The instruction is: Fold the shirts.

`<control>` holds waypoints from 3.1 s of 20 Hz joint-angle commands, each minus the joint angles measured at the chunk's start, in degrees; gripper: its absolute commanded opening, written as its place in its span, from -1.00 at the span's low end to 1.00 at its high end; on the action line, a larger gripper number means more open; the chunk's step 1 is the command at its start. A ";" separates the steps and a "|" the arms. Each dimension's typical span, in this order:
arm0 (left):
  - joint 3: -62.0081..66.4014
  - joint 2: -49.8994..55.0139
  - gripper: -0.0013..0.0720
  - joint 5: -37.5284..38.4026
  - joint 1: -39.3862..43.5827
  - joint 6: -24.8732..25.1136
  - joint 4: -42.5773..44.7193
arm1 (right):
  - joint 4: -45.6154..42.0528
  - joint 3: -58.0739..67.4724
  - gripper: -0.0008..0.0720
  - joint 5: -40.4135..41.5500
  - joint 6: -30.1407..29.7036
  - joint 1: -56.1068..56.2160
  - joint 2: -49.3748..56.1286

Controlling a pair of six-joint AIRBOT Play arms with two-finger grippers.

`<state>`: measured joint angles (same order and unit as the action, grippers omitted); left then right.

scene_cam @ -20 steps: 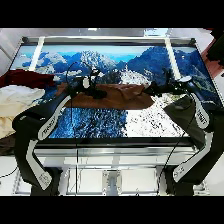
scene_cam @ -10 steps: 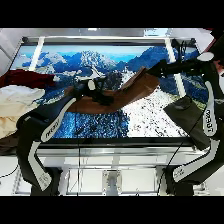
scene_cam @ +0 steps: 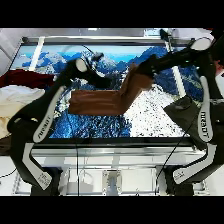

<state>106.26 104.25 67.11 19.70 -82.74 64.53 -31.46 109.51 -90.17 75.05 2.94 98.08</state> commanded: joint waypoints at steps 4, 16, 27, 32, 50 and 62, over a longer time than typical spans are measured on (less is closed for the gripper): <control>4.28 -6.19 -0.93 9.14 -12.24 0.28 1.99 | -10.16 0.28 -0.91 26.86 7.13 22.08 2.45; 4.26 -6.93 -0.94 13.60 -15.82 4.76 6.51 | -6.21 0.31 0.26 48.98 9.35 28.17 11.72; -3.72 -4.70 -0.93 12.76 -15.32 3.63 1.22 | -36.24 0.00 0.26 15.32 21.64 12.09 14.49; -9.46 -3.23 -0.93 12.11 -12.48 5.73 1.73 | -30.51 0.00 0.26 13.99 17.88 11.72 20.15; -9.46 2.67 -0.93 10.97 -8.28 -2.21 20.52 | -6.25 0.02 0.45 16.22 8.90 12.04 28.33; 7.23 -0.98 -0.93 9.60 -8.66 -1.25 16.46 | -7.76 0.17 -0.90 18.60 4.57 11.54 27.15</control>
<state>107.74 105.21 76.99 11.35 -84.25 79.50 -38.33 109.62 -71.99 80.58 15.88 126.32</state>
